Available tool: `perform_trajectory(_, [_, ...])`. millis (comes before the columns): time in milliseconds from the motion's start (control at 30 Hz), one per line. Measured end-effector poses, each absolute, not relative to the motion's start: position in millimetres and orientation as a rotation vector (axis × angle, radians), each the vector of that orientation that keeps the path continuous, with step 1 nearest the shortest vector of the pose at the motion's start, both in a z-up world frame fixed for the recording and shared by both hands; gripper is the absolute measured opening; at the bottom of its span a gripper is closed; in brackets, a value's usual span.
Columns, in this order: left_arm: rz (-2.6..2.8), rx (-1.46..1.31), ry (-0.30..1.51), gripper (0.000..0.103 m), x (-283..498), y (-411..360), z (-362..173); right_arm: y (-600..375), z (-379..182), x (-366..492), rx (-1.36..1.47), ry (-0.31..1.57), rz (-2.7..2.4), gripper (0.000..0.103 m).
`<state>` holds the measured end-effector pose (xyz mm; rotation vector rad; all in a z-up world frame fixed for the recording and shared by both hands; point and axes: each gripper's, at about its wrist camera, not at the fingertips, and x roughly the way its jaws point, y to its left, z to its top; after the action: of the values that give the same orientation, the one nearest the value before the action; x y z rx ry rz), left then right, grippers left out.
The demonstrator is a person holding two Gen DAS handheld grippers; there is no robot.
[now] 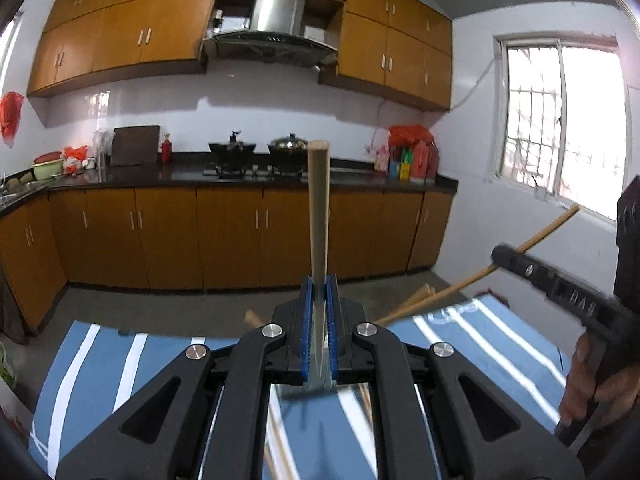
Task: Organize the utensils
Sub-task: 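Lower both chopsticks into the green holder and open both grippers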
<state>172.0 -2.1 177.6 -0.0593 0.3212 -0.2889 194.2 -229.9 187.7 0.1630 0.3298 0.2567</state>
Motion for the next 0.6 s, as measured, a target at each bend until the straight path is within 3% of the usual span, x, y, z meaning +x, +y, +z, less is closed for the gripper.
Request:
perform_trajectory(233, [-0.227,-0.095,0.285,0.007,209.2,-10.1,183.6,-213.1,175.7,254.9,0.127,0.449,0.234,0.008])
perform_trajectory(600, [-0.208,-0.089,0.359,0.007,240.7,-15.2,146.9,-209.6,144.3,297.0,0.140,0.565,0.240,0.008])
